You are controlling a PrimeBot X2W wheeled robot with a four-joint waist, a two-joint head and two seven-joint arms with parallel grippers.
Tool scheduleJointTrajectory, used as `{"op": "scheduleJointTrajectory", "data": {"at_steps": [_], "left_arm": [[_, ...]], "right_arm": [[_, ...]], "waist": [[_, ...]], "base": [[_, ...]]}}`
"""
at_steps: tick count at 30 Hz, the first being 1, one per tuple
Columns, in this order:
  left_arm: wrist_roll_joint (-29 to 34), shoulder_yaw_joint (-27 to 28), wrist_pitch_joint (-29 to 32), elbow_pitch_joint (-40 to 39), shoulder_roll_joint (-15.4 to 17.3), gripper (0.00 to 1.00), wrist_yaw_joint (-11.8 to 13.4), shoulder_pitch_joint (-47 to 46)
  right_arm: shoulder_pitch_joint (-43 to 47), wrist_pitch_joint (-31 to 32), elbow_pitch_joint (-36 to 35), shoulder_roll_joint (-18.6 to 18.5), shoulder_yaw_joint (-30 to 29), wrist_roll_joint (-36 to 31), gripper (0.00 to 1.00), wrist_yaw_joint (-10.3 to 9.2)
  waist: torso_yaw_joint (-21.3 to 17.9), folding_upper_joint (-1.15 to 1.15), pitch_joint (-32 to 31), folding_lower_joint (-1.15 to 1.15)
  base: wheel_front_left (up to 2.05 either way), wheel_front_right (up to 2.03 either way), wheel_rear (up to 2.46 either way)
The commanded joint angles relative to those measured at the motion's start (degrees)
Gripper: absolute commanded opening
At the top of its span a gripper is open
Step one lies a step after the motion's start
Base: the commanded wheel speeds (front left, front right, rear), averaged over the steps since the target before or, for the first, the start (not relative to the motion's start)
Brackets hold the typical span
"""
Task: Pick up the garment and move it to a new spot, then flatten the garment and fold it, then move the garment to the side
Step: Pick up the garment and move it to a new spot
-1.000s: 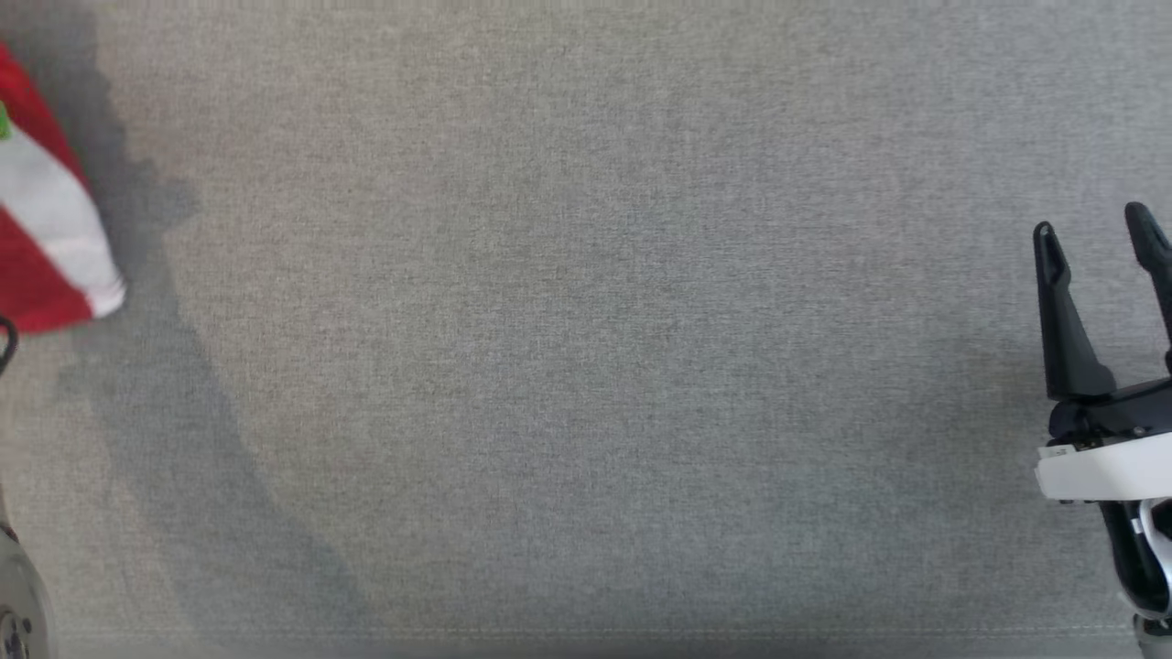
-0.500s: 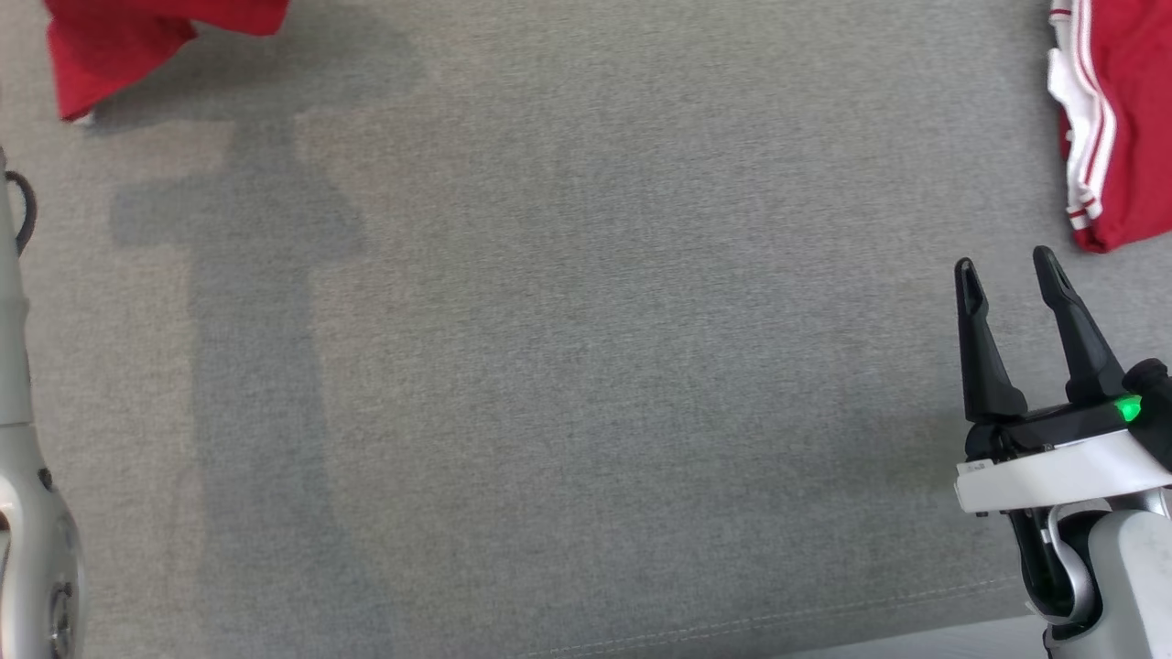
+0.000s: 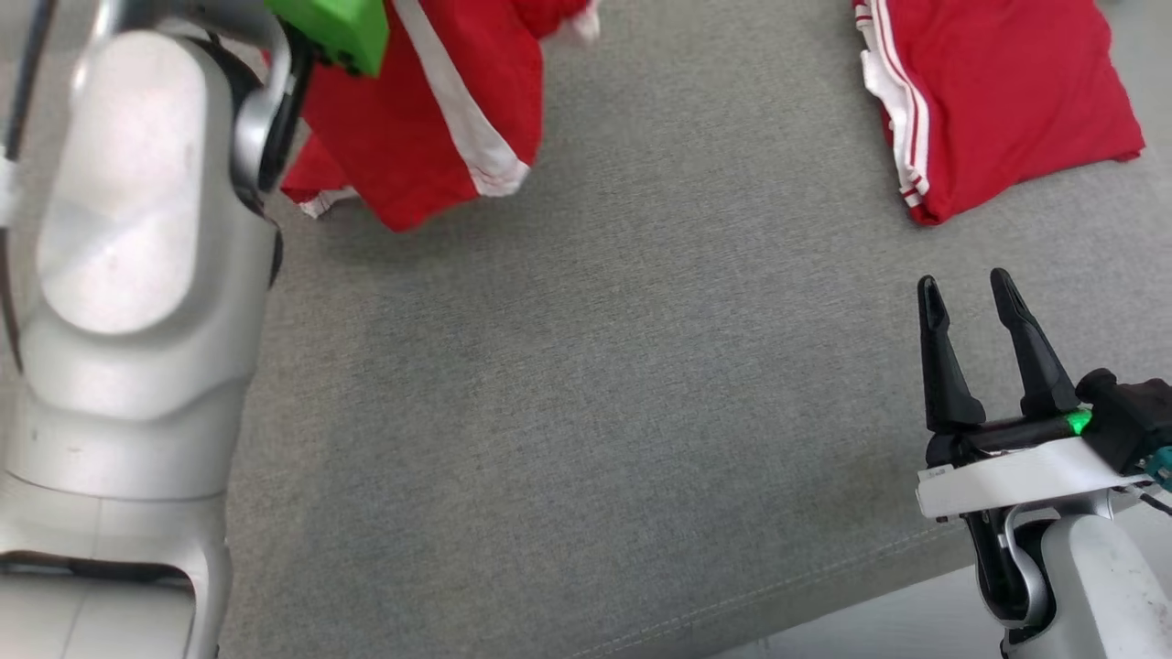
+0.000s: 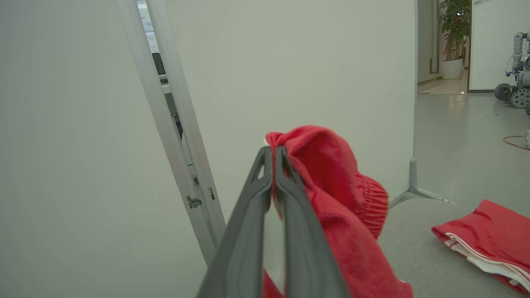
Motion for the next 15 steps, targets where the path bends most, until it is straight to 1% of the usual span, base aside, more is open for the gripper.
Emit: {"op": "scheduleJointTrajectory", "data": {"at_steps": [1,7,12,15], "left_arm": [[-1.0,-0.5,-0.2,-0.2,-0.3,0.00,-0.1,2.2],[-3.5,-3.2,-1.7,1.5,-2.9,0.00,0.3,11.1],[-6.1,-5.1,-4.5,5.7,-4.6,0.00,1.7,19.5],[-7.9,-6.2,-6.4,8.2,-4.8,0.00,2.4,23.2]], "right_arm": [[-0.4,-0.4,0.3,0.2,0.2,0.1,1.00,-0.07],[-0.4,-0.4,0.7,1.0,0.3,0.2,1.00,-0.08],[-0.5,-0.4,0.6,1.4,0.6,0.4,1.00,-0.07],[-0.1,-0.4,0.7,1.5,0.5,0.4,1.00,-0.07]], "waist": [[-1.7,0.00,-1.5,0.00],[-2.6,0.00,-2.1,0.00],[-3.6,0.00,-2.2,0.00],[-3.8,0.00,-2.5,0.00]], "base": [[0.00,0.00,0.00],[0.00,0.00,0.00],[0.00,0.00,0.00],[0.00,0.00,0.00]]}}
